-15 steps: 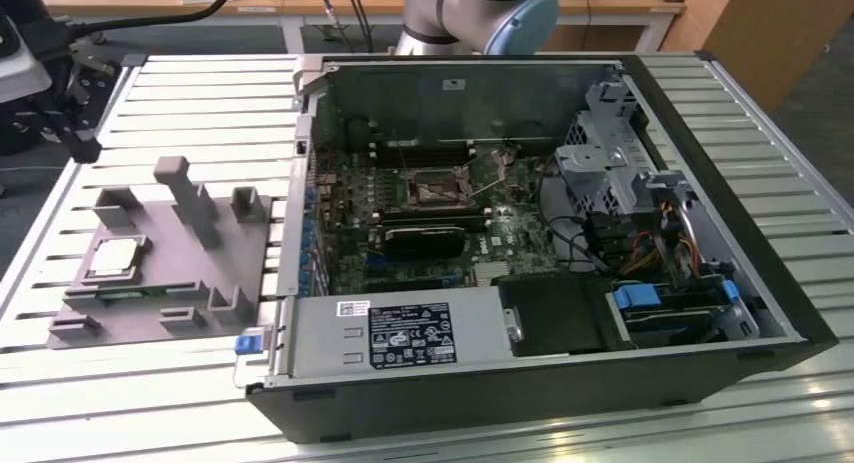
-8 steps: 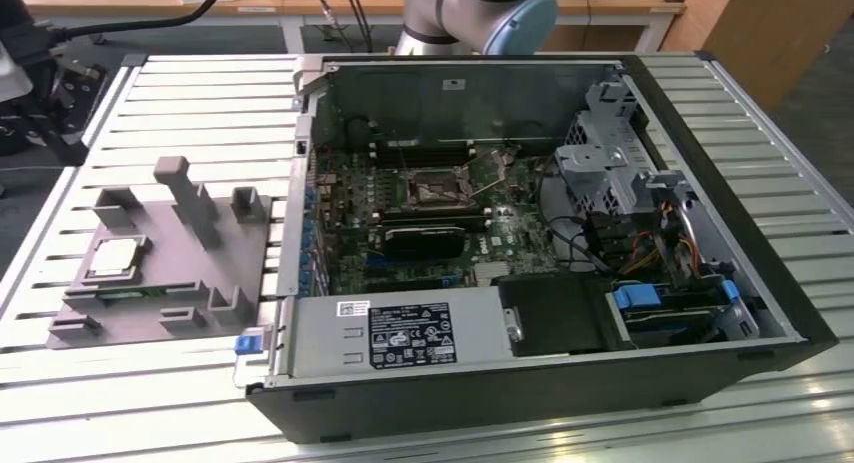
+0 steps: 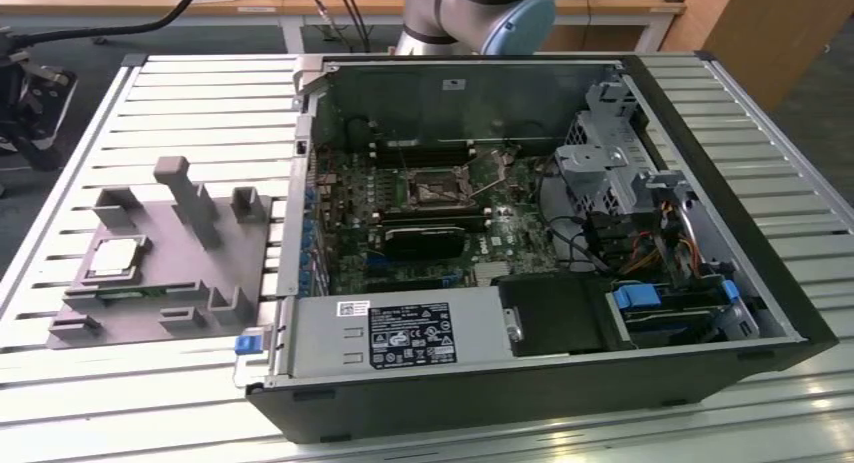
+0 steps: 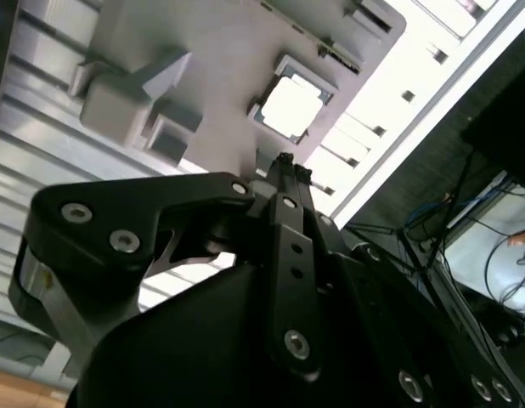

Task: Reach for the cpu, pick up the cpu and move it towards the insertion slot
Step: 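Reach for the cpu, then pick up the cpu and move it towards the insertion slot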

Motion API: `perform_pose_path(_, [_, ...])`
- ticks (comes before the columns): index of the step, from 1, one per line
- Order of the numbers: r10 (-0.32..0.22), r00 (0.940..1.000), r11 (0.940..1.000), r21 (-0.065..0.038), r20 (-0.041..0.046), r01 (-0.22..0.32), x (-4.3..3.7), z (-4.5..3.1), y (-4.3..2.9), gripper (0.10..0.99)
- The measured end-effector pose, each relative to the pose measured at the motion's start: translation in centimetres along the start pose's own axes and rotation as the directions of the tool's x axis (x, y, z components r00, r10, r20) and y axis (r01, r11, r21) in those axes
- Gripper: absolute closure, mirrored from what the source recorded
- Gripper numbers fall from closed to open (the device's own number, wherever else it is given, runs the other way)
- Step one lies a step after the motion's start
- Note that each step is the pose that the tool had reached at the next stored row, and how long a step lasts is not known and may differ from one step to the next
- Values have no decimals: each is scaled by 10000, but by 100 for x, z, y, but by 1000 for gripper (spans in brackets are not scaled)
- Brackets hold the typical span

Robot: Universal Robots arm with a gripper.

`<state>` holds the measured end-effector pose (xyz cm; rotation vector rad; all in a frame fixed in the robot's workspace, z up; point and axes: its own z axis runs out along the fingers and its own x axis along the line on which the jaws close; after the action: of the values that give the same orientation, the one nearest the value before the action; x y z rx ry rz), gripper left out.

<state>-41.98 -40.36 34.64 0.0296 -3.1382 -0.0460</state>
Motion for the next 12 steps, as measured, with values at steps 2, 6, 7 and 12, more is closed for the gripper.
perform_pose_path(2, [-1, 10000, 10000, 0, 1, 1, 20, 13, -13, 980])
perform_pose_path(6, [7, 10000, 10000, -33, 3, -7, 37, 56, -41, 918])
perform_pose_path(7, [21, 10000, 10000, -39, 3, -21, 39, 68, -50, 855])
perform_pose_path(12, [69, 10000, 10000, -39, -3, -69, 42, 156, -74, 678])
